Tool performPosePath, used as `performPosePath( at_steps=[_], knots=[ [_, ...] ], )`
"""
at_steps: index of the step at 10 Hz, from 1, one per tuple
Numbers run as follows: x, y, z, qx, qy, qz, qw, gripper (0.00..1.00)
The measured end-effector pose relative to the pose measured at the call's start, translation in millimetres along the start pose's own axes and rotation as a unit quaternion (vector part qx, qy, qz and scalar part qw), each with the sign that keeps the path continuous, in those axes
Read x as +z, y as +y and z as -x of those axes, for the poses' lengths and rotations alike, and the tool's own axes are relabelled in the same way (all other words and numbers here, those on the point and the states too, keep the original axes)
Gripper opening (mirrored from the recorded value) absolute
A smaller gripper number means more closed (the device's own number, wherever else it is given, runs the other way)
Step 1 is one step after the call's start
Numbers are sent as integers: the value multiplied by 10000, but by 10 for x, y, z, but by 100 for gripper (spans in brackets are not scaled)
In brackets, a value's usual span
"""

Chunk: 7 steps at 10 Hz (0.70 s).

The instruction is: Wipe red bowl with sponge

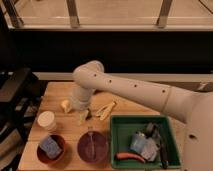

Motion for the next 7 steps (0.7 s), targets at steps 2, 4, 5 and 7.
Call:
performPosePath(
  at_steps=[2,4,5,7],
  knots=[
    [308,-257,317,-344,-306,93,9989,65],
    [551,-407,649,-720,-632,190,9952,65],
    [581,-419,696,-777,-678,209,9944,65],
    [573,-412,679,-762,-674,204,9946,65]
  ],
)
